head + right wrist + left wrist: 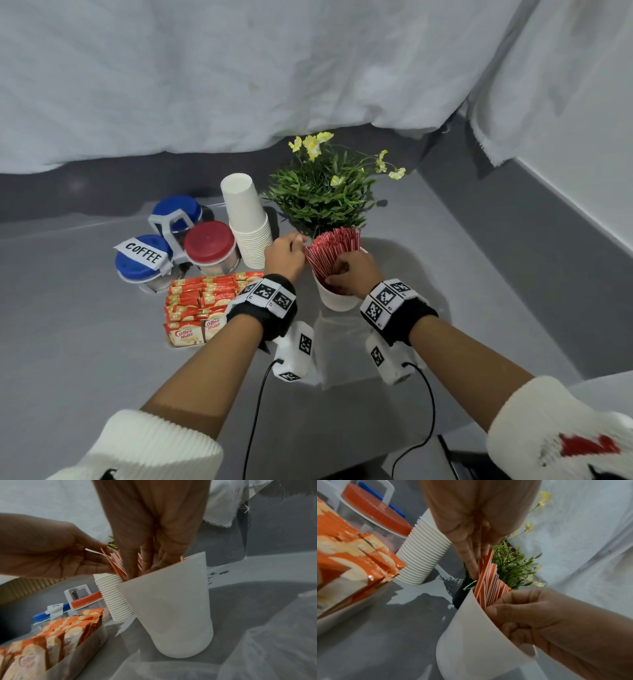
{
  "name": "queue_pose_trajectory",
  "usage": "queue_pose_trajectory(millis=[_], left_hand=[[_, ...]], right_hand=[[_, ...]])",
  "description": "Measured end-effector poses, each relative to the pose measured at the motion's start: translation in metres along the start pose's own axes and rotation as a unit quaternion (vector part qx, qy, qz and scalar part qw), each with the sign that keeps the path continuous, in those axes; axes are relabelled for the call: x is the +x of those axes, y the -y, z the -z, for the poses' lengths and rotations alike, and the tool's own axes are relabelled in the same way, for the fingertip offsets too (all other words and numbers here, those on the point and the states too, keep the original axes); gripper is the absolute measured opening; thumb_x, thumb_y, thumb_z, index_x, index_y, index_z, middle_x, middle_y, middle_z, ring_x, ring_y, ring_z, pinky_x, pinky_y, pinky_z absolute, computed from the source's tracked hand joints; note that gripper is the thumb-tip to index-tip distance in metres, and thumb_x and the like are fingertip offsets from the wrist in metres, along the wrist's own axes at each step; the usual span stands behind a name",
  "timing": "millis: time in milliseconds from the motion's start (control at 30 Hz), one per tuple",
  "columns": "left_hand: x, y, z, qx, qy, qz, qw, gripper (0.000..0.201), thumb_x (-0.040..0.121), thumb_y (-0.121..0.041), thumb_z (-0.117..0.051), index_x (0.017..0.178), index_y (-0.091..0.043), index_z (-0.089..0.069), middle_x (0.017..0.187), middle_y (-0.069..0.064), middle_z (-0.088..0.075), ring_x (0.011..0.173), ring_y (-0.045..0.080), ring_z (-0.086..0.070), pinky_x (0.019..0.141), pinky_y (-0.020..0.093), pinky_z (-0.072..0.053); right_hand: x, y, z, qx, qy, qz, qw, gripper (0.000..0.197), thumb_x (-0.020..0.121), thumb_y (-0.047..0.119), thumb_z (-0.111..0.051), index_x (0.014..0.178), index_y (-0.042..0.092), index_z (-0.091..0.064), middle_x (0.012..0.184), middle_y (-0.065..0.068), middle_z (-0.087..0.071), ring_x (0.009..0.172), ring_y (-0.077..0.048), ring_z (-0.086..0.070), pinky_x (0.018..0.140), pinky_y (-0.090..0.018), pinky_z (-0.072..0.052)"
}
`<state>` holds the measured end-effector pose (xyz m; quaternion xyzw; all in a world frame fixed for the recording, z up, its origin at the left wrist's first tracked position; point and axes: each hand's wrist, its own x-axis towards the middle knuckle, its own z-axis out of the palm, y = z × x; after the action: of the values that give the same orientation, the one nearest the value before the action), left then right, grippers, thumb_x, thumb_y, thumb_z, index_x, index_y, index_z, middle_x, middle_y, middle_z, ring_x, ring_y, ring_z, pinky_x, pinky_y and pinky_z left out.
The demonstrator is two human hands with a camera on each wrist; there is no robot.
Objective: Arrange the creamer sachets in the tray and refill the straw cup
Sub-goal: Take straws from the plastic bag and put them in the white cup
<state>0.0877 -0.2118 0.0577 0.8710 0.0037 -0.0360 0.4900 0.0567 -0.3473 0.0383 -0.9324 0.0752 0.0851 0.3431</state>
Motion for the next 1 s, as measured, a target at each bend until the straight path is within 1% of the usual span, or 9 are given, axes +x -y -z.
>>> queue_pose_trajectory(millis=[100,167,300,367,467,567,667,833,1000], left_hand=[[-0.007,0.005,-0.004,0.019,0.011,-0.002,1.000,0.033,0.099,-0.019,-0.039,0.107,-0.001,-0.065,0.108,0.022,-0.066,0.107,0.034,-0.057,0.090,0.031,-0.040],[-0.012,0.008,-0.009,0.029,0.026,-0.003,0.999,0.036,0.098,-0.026,-0.042,0.117,-0.004,-0.061,0.120,0.020,-0.062,0.119,0.035,-0.050,0.100,0.034,-0.037],[-0.017,0.012,-0.017,0.075,0.058,-0.024,0.995,0.043,0.094,-0.018,-0.051,0.136,-0.013,-0.047,0.134,0.014,-0.054,0.127,0.028,-0.047,0.106,0.027,-0.033],[-0.015,0.013,-0.021,0.089,0.077,-0.049,0.992,0.045,0.092,-0.005,-0.050,0.136,-0.012,-0.046,0.137,0.011,-0.052,0.128,0.026,-0.047,0.106,0.021,-0.029],[-0.011,0.007,-0.025,0.118,0.085,-0.058,0.988,0.051,0.093,0.001,-0.042,0.142,-0.011,-0.037,0.146,0.011,-0.040,0.134,0.027,-0.039,0.104,0.013,-0.018],[-0.011,-0.002,-0.027,0.118,0.074,-0.063,0.988,0.055,0.094,-0.001,-0.038,0.146,-0.013,-0.027,0.120,0.021,-0.056,0.111,0.030,-0.053,0.090,0.015,-0.029],[-0.010,-0.004,-0.026,0.130,0.074,-0.076,0.986,0.057,0.094,-0.003,-0.038,0.147,-0.016,-0.023,0.104,0.026,-0.061,0.098,0.033,-0.056,0.079,0.025,-0.035],[-0.004,0.007,-0.022,0.090,0.042,-0.059,0.993,0.049,0.092,-0.006,-0.048,0.140,-0.013,-0.040,0.132,0.015,-0.056,0.120,0.027,-0.052,0.102,0.022,-0.033],[-0.002,0.019,-0.023,0.060,0.050,-0.061,0.995,0.042,0.091,-0.008,-0.054,0.133,-0.012,-0.051,0.128,0.012,-0.059,0.120,0.025,-0.055,0.106,0.028,-0.037]], right_hand=[[0.000,-0.001,-0.002,-0.014,-0.014,0.012,1.000,0.008,0.075,0.015,-0.071,0.079,0.009,-0.068,0.086,-0.013,-0.064,0.092,-0.028,-0.059,0.082,-0.035,-0.048],[0.000,-0.002,-0.002,-0.022,-0.035,0.025,0.999,0.011,0.078,0.013,-0.067,0.086,0.005,-0.068,0.092,-0.014,-0.068,0.093,-0.027,-0.059,0.079,-0.029,-0.043],[-0.005,0.000,0.003,0.033,-0.104,0.062,0.992,0.013,0.078,0.006,-0.065,0.090,0.006,-0.061,0.085,-0.014,-0.067,0.074,-0.020,-0.056,0.067,-0.020,-0.039],[-0.007,-0.002,0.001,0.031,-0.095,0.059,0.993,0.019,0.076,0.010,-0.067,0.093,0.008,-0.059,0.085,-0.012,-0.064,0.075,-0.018,-0.053,0.069,-0.025,-0.043],[-0.009,-0.007,-0.006,-0.017,-0.039,0.016,0.999,0.031,0.073,0.021,-0.072,0.096,0.007,-0.057,0.098,-0.010,-0.056,0.095,-0.025,-0.054,0.085,-0.033,-0.048],[-0.008,-0.008,-0.013,-0.058,-0.033,-0.002,0.998,0.032,0.080,0.015,-0.065,0.108,0.002,-0.060,0.117,-0.018,-0.056,0.111,-0.032,-0.052,0.098,-0.038,-0.043],[-0.005,-0.007,-0.013,-0.034,-0.054,-0.001,0.998,0.017,0.082,0.006,-0.059,0.096,-0.002,-0.064,0.109,-0.021,-0.059,0.109,-0.033,-0.052,0.093,-0.033,-0.043],[-0.006,-0.011,-0.010,0.031,-0.104,-0.012,0.994,0.012,0.084,0.009,-0.061,0.088,-0.002,-0.063,0.104,-0.019,-0.058,0.085,-0.025,-0.051,0.075,-0.024,-0.036],[-0.009,-0.010,-0.006,0.064,-0.120,-0.037,0.990,0.026,0.084,0.015,-0.064,0.106,0.001,-0.060,0.102,-0.015,-0.066,0.096,-0.028,-0.060,0.084,-0.030,-0.045]])
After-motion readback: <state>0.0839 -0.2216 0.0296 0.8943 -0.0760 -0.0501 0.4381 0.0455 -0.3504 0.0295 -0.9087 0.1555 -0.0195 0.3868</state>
